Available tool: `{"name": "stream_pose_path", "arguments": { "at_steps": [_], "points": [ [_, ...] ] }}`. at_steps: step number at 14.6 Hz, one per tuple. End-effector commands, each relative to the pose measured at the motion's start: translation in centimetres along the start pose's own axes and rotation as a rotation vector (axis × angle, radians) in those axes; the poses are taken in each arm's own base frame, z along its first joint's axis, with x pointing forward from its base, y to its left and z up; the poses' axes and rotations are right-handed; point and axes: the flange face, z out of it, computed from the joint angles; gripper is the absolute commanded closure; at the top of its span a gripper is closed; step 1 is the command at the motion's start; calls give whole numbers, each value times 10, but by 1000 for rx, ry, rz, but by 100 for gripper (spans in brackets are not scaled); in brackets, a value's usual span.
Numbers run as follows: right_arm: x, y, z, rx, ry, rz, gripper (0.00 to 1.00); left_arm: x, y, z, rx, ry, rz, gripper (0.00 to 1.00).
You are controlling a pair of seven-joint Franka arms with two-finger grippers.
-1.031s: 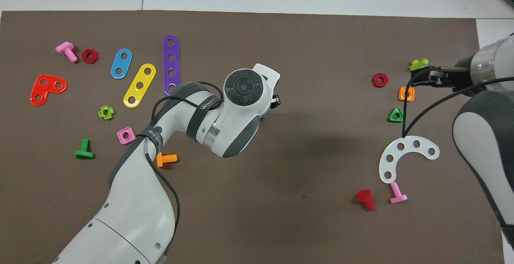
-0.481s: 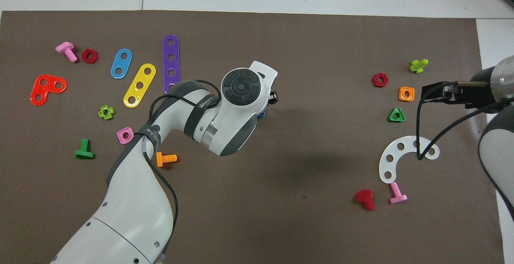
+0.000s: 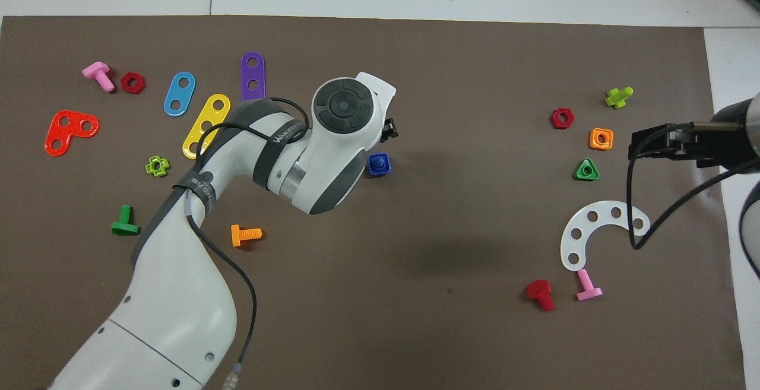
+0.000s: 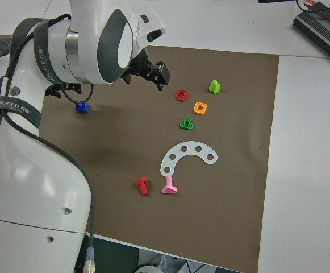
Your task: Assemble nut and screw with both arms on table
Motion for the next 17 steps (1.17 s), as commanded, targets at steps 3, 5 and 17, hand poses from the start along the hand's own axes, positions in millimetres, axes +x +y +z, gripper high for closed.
{"name": "stream_pose_path", "arguments": {
  "at_steps": [3,5,17],
  "points": [
    [0,-1,5,23,-31,-48,0,62,-114,-117,-22,-23,-39,0],
    [-1,-1,6,24,-32,-37,0,73,-167,-148,14,-69,31,0],
    [0,-4,6,24,-21,23,0,62,-316,-242,29,-28,148,0]
  ]
}}
